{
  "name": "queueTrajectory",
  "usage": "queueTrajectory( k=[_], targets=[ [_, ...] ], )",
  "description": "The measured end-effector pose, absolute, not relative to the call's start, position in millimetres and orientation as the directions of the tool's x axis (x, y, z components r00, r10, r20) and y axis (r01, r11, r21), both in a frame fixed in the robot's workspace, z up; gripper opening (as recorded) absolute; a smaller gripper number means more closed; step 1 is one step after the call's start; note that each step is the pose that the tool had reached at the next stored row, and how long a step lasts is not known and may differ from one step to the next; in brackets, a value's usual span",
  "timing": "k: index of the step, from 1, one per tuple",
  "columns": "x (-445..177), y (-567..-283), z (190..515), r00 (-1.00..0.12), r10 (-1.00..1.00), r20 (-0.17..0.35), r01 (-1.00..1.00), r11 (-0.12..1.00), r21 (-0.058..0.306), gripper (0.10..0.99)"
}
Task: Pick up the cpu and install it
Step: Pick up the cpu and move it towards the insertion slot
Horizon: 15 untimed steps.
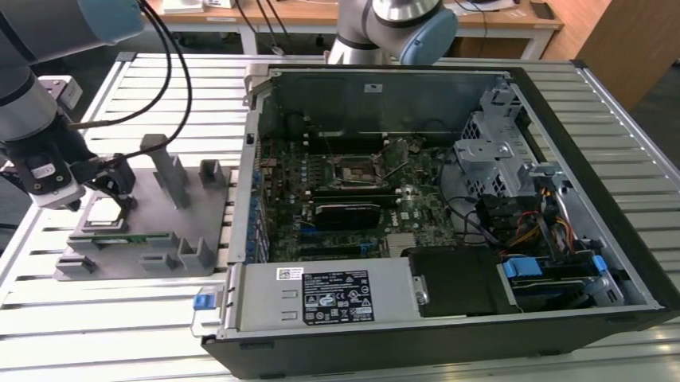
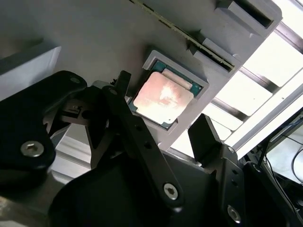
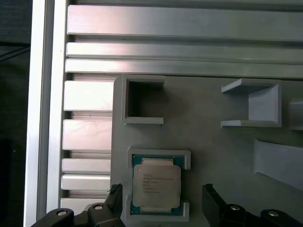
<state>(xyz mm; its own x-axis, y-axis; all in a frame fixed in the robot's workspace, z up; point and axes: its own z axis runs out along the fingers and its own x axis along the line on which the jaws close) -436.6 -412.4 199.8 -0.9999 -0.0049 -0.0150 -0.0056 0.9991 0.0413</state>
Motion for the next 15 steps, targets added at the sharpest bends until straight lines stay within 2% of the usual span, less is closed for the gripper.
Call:
queueTrajectory(
  k=[15],
  targets=[
    [-439,-410,185,-1.0,-0.001,-0.014,-0.002,0.999,0.041,0.761]
  ],
)
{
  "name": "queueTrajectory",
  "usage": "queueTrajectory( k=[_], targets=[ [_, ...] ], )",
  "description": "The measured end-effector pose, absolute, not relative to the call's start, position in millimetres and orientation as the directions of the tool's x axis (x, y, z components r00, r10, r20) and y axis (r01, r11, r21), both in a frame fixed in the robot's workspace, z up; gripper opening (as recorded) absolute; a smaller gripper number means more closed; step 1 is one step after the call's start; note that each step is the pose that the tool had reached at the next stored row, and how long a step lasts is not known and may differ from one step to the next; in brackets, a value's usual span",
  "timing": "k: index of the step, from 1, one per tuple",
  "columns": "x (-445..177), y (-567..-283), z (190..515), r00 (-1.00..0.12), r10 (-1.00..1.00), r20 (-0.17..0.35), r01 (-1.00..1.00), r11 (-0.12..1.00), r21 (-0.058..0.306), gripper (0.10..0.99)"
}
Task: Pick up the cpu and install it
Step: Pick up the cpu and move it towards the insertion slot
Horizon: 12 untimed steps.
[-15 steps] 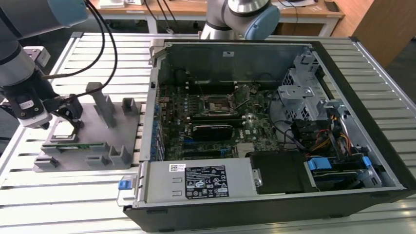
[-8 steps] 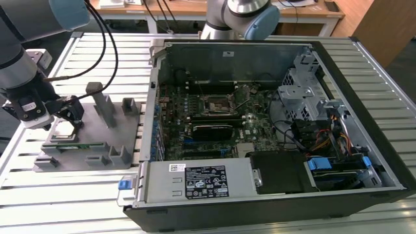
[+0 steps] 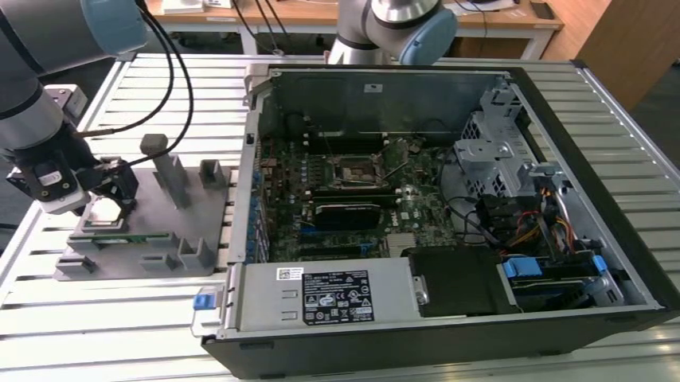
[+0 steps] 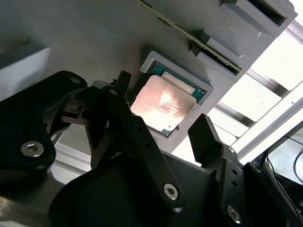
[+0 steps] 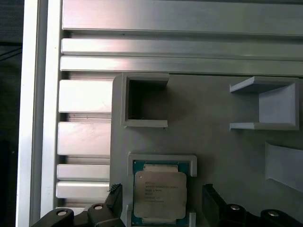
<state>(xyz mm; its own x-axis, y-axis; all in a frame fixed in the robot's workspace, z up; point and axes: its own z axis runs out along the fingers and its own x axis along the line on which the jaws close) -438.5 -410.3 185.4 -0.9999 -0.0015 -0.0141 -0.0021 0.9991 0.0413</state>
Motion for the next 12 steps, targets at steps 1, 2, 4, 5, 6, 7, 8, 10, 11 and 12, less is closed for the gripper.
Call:
queueTrajectory(
  k=[1,2,4,5,6,7,8,10,11,12],
  targets=[
    [-438.6,-410.3,184.5,-1.0,-0.001,-0.014,-0.002,0.999,0.041,0.761],
    [-438.6,-410.3,183.7,-1.0,-0.001,-0.014,-0.002,0.999,0.041,0.761],
    [-438.8,-410.3,183.4,-1.0,-0.001,-0.014,-0.002,0.999,0.041,0.745],
    [-438.8,-410.3,183.4,-1.0,-0.001,-0.014,-0.002,0.999,0.041,0.745],
    [-438.8,-410.3,183.4,-1.0,-0.001,-0.014,-0.002,0.999,0.041,0.678],
    [-438.9,-410.3,183.3,-1.0,-0.001,-0.014,-0.001,0.999,0.041,0.678],
    [-439.0,-410.3,183.2,-1.0,-0.001,-0.014,-0.001,0.999,0.041,0.678],
    [-439.8,-410.3,183.2,-1.0,0.0,-0.014,-0.001,0.999,0.041,0.678],
    [-440.3,-410.2,183.2,-1.0,0.0,-0.014,0.0,0.999,0.041,0.678],
    [-441.0,-410.2,183.3,-1.0,0.001,-0.014,0.001,0.999,0.041,0.678]
  ],
)
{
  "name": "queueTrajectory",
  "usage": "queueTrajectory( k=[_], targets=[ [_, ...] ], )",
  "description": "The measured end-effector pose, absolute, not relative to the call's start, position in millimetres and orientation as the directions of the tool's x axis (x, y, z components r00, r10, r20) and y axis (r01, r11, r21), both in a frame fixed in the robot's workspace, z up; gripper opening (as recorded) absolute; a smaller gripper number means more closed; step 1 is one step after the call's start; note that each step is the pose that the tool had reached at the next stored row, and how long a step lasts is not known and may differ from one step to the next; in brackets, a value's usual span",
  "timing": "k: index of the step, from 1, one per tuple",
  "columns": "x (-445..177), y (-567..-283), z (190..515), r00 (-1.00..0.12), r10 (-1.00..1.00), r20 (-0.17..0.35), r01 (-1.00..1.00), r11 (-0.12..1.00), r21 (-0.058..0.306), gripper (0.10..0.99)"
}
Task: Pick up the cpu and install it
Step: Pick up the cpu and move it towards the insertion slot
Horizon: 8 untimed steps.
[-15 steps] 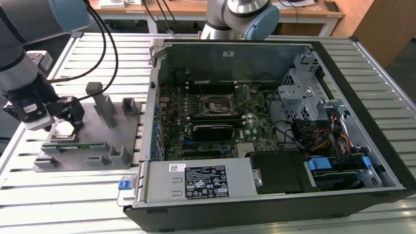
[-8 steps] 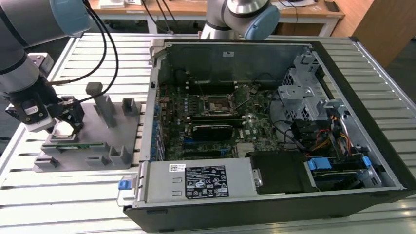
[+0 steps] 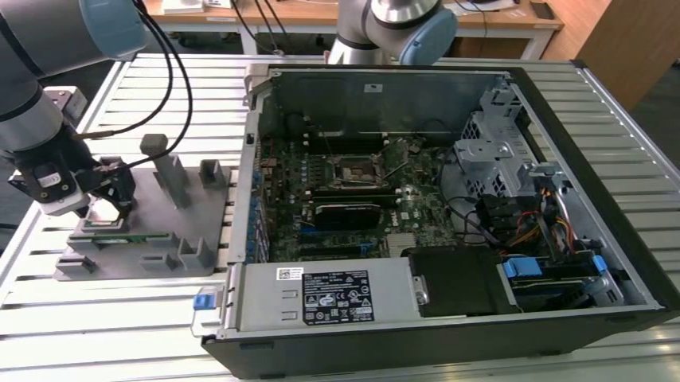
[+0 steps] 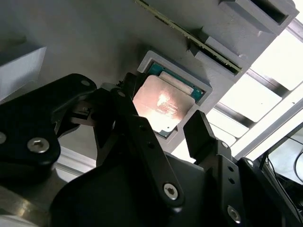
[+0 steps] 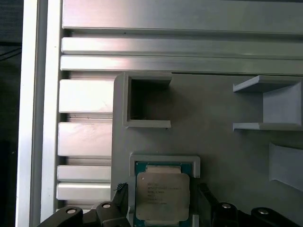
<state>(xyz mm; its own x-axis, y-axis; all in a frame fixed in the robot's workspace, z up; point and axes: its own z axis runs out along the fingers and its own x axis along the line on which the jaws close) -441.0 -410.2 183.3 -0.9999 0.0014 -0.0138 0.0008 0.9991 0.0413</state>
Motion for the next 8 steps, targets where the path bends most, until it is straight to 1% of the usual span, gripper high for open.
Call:
queueTrajectory(
  k=[8],
  targets=[
    [-441.1,-408.5,182.0,-1.0,0.002,-0.014,0.002,0.999,0.041,0.678]
  ],
)
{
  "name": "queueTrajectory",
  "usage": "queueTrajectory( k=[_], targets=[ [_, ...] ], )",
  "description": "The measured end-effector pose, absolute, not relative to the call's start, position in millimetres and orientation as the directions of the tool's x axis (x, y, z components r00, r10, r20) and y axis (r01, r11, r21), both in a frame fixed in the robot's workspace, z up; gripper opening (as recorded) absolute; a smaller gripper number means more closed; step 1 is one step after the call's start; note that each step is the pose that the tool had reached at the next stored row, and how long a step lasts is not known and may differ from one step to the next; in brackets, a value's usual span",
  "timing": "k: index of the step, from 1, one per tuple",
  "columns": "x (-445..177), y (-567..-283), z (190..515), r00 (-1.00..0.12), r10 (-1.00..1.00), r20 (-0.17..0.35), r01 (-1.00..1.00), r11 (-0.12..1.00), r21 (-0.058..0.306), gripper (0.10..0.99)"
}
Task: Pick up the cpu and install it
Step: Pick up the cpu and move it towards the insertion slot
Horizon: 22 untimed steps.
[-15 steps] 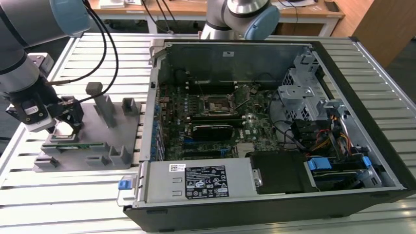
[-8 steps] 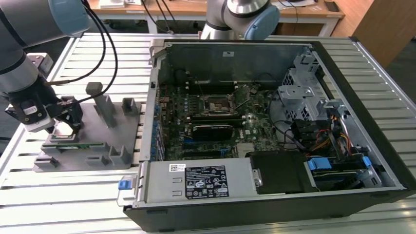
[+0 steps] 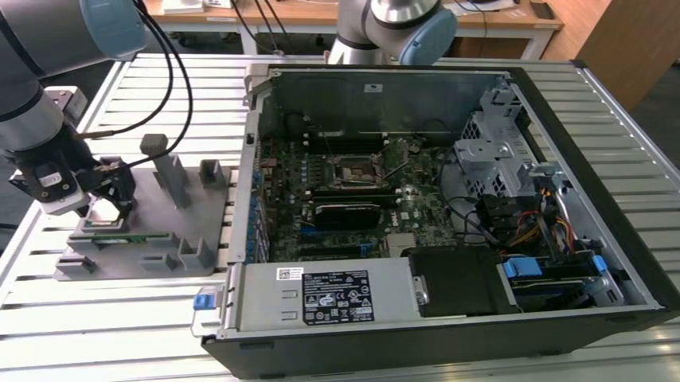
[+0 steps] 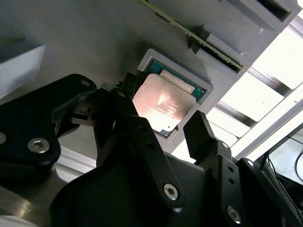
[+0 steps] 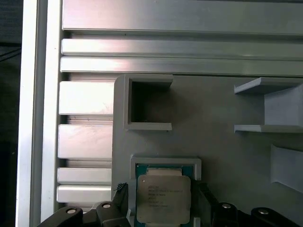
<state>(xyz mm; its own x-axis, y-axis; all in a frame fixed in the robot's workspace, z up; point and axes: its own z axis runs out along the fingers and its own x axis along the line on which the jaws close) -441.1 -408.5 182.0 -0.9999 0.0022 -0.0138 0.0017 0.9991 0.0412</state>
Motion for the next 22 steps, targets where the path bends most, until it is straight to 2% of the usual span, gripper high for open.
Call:
queueTrajectory(
  k=[5,6,22],
  targets=[
    [-441.1,-408.5,181.7,-1.0,0.002,-0.014,0.002,0.999,0.041,0.663],
    [-441.1,-408.5,181.7,-1.0,0.002,-0.014,0.002,0.999,0.041,0.596],
    [-440.0,-408.5,182.8,-1.0,0.002,-0.014,0.002,0.999,0.041,0.596]
  ],
)
